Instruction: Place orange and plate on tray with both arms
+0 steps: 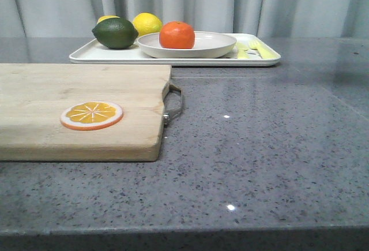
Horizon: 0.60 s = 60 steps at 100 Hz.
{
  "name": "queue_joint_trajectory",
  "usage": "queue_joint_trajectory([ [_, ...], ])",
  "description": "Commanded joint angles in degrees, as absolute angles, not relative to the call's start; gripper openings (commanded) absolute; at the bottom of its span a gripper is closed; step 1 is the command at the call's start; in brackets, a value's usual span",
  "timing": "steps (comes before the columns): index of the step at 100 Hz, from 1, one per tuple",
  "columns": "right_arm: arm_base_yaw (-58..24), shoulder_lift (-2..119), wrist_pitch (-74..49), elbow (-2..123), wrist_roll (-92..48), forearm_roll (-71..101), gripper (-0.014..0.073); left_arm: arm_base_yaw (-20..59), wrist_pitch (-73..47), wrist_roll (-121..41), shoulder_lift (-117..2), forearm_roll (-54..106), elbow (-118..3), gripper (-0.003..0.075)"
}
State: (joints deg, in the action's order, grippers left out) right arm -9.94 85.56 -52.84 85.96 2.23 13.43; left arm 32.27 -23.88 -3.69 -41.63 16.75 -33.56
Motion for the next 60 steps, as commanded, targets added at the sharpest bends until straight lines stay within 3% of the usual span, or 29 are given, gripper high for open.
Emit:
queue_joint_trajectory([
  [1,-10.2,77.4,-44.9,80.8,0.7,13.6,-0.0067,32.1,-19.5,-3.3,-41.3,17.7,-35.2,-0.0019],
  [25,-10.2,59.9,-35.1,62.3,-1.5,13.3,-0.0067,32.1,-19.1,-3.3,-40.0,17.7,-35.2,-0.0019],
  [60,-10.2,38.2,-27.6,44.9,-2.6,13.3,-0.0067,32.1,-18.3,-3.3,-34.5,17.7,-34.4,-0.0019],
])
